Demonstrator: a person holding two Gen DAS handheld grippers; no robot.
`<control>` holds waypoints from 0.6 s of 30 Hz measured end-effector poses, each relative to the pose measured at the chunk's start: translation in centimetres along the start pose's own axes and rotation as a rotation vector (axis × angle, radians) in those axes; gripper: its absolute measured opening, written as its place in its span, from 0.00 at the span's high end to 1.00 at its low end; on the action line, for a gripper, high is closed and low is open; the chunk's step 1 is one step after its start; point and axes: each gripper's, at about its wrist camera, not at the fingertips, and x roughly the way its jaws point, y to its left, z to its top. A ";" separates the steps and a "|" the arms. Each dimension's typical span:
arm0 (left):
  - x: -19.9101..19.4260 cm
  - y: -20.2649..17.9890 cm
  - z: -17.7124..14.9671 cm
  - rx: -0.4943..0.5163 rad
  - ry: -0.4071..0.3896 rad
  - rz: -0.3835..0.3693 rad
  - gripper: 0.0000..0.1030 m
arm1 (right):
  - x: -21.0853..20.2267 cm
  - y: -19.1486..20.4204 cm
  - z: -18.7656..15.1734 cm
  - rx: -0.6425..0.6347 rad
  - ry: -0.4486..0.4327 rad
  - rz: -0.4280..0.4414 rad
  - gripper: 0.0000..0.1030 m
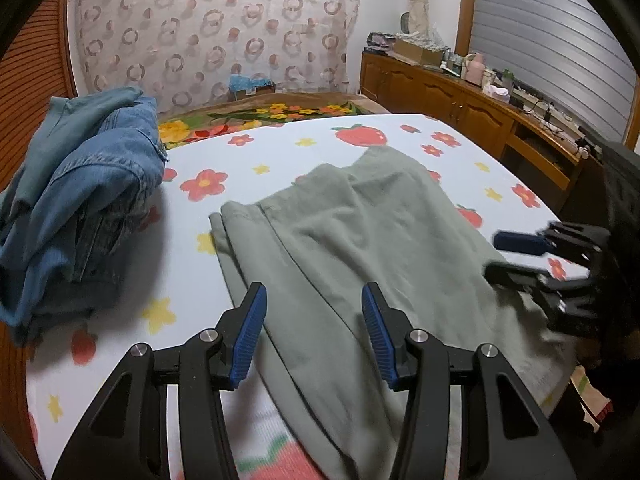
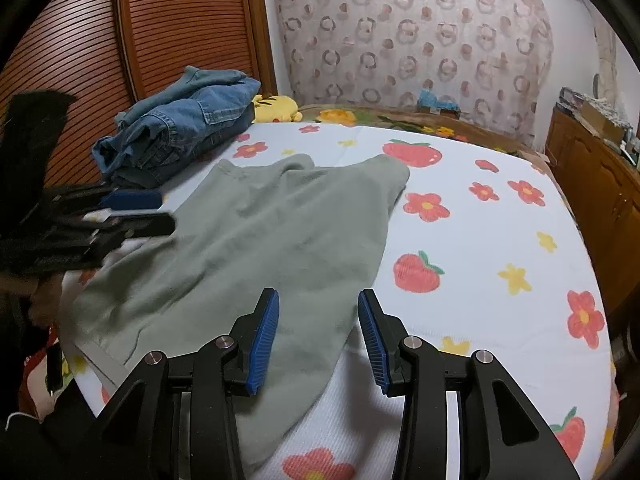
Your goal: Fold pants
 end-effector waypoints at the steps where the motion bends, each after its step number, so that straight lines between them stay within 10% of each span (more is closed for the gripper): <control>1: 0.4 0.3 0.3 -0.002 0.005 0.003 0.51 | 0.0 -0.1 -0.1 0.001 -0.002 0.005 0.58; 18: 5.7 4.0 2.8 -0.063 0.083 0.051 0.63 | 0.2 -0.8 -0.3 0.022 -0.015 0.027 0.58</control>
